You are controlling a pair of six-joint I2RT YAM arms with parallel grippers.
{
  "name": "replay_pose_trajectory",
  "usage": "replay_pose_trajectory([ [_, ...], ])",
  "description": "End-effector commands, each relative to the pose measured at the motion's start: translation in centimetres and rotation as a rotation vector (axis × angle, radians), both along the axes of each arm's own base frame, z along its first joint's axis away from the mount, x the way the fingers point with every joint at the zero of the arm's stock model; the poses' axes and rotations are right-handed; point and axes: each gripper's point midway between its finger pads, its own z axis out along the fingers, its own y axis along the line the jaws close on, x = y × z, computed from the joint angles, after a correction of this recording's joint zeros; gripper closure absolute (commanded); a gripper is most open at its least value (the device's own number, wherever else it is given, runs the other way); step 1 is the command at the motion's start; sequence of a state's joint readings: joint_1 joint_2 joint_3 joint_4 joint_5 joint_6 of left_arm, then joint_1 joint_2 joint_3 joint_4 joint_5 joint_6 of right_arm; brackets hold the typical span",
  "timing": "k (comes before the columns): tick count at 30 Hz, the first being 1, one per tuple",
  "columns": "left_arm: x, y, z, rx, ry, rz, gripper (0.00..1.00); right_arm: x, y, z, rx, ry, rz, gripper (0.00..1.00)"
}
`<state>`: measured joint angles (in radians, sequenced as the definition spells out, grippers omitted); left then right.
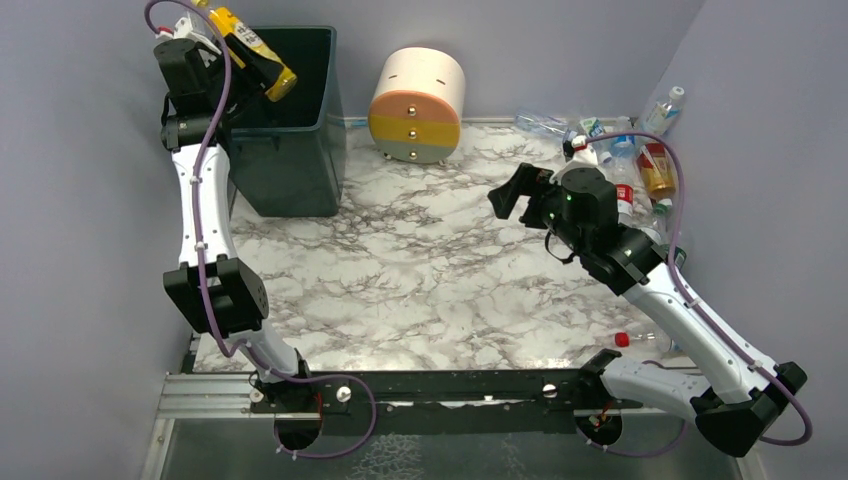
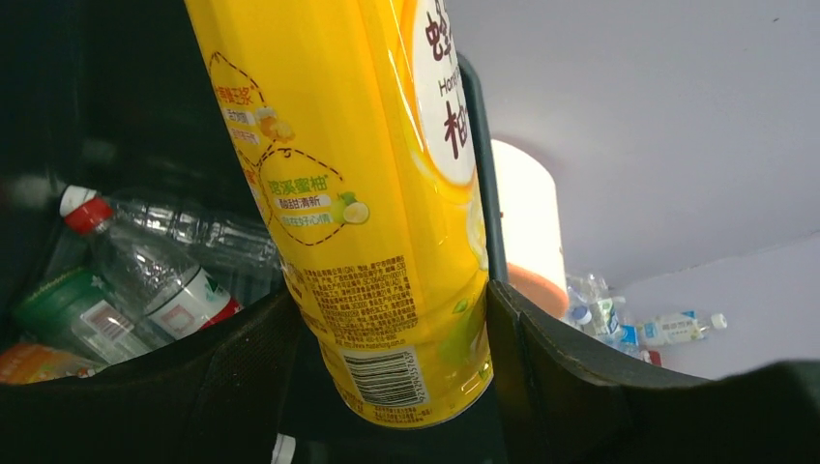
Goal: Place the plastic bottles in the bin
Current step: Place the plastic bottle in the trash bin, then pick up the plastic bottle at the center of the board.
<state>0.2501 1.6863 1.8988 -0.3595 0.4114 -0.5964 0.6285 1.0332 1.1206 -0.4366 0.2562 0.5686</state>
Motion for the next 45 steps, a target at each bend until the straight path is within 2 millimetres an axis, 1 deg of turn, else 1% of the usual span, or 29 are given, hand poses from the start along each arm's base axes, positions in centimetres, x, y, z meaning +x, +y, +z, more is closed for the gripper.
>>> replay_pose_trajectory([
  [1, 0.4, 0.3, -2.5, -0.019, 0.069, -0.025, 0.25, 0.0, 0.5, 0.2, 0.022, -0.011, 0.015, 0.01],
  [3, 0.6, 0.5, -3.1, -0.011, 0.087, -0.018, 0.15, 0.0, 0.5, 0.2, 0.020, -0.010, 0.016, 0.01],
  [6, 0.7, 1.0, -3.2, 0.008, 0.103, -0.004, 0.11, 0.0, 0.6, 0.1, 0.021, -0.008, 0.017, 0.01],
  [8, 0.7, 1.0, -2.9, 0.012, 0.103, -0.003, 0.06, 0.0, 0.6, 0.1, 0.021, -0.008, 0.017, 0.01],
  [9, 0.6, 1.0, -2.8, 0.015, 0.101, -0.004, 0.02, 0.0, 0.6, 0.1, 0.022, -0.008, 0.017, 0.01],
  [11, 0.4, 1.0, -2.3, 0.020, 0.093, -0.005, 0.01, 0.0, 0.6, 0.0, 0.021, -0.004, 0.018, 0.01],
  [13, 0.0, 0.7, -1.3, 0.024, 0.071, -0.019, 0.01, -0.1, 0.6, -0.1, 0.020, -0.003, 0.017, 0.01],
  [14, -0.4, 0.2, -0.6, 0.026, 0.054, -0.042, 0.01, 0.0, 0.5, -0.1, 0.019, -0.002, 0.014, 0.01],
  [16, -1.2, -1.6, 1.5, 0.044, 0.001, -0.115, 0.01, 0.1, 0.4, -0.3, 0.012, 0.002, 0.004, 0.01],
  [17, -1.6, -2.5, 2.3, 0.053, -0.017, -0.153, 0.01, 0.1, 0.2, -0.5, 0.008, 0.007, -0.007, 0.01],
  [18, -2.7, -3.5, 3.9, 0.065, -0.051, -0.183, 0.01, 0.2, 0.1, -0.7, 0.002, 0.012, -0.017, 0.01],
  [19, -3.7, -4.3, 4.9, 0.074, -0.072, -0.210, 0.01, 0.4, -0.1, -0.9, -0.003, 0.017, -0.028, 0.01],
  [21, -5.3, -6.1, 6.1, 0.075, -0.100, -0.269, 0.01, 0.6, -0.4, -1.3, -0.012, 0.032, -0.059, 0.01],
  [24, -7.4, -9.6, 6.9, 0.074, -0.124, -0.368, 0.01, 1.1, -1.4, -2.4, -0.038, 0.080, -0.138, 0.01],
  [25, -8.0, -11.0, 6.8, 0.074, -0.125, -0.406, 0.01, 1.2, -2.0, -2.9, -0.066, 0.099, -0.170, 0.01],
  [27, -9.2, -14.3, 6.3, 0.073, -0.120, -0.483, 0.01, 1.7, -3.5, -3.2, -0.117, 0.104, -0.248, 0.01],
  [29, -10.3, -17.3, 5.3, 0.078, -0.103, -0.544, 0.01, 2.5, -5.7, -3.4, -0.166, 0.094, -0.342, 0.01],
  [31, -11.2, -19.5, 4.0, 0.090, -0.081, -0.578, 0.01, 3.9, -8.2, -4.3, -0.184, 0.115, -0.394, 0.01],
  [33, -12.1, -21.3, 2.4, 0.102, -0.055, -0.608, 0.01, 5.4, -11.4, -5.8, -0.163, 0.177, -0.424, 0.01],
  [35, -13.2, -23.1, 0.8, 0.111, -0.025, -0.651, 0.01, 6.6, -15.7, -7.2, -0.158, 0.217, -0.494, 0.01],
  [37, -14.0, -24.1, -0.8, 0.122, 0.002, -0.671, 0.01, 7.4, -19.1, -8.5, -0.170, 0.251, -0.563, 0.01],
  [39, -14.9, -25.1, -2.5, 0.122, 0.025, -0.696, 0.01, 8.2, -21.7, -9.9, -0.166, 0.294, -0.616, 0.01],
  [40, -15.3, -25.6, -3.3, 0.118, 0.040, -0.709, 0.01, 8.6, -22.6, -10.8, -0.171, 0.318, -0.638, 0.01],
  [42, -16.2, -26.4, -4.8, 0.106, 0.062, -0.735, 0.01, 9.7, -23.7, -12.0, -0.178, 0.347, -0.650, 0.01],
  [45, -17.7, -27.3, -6.3, 0.092, 0.075, -0.768, 0.01, 11.6, -24.9, -13.8, -0.194, 0.392, -0.671, 0.01],
])
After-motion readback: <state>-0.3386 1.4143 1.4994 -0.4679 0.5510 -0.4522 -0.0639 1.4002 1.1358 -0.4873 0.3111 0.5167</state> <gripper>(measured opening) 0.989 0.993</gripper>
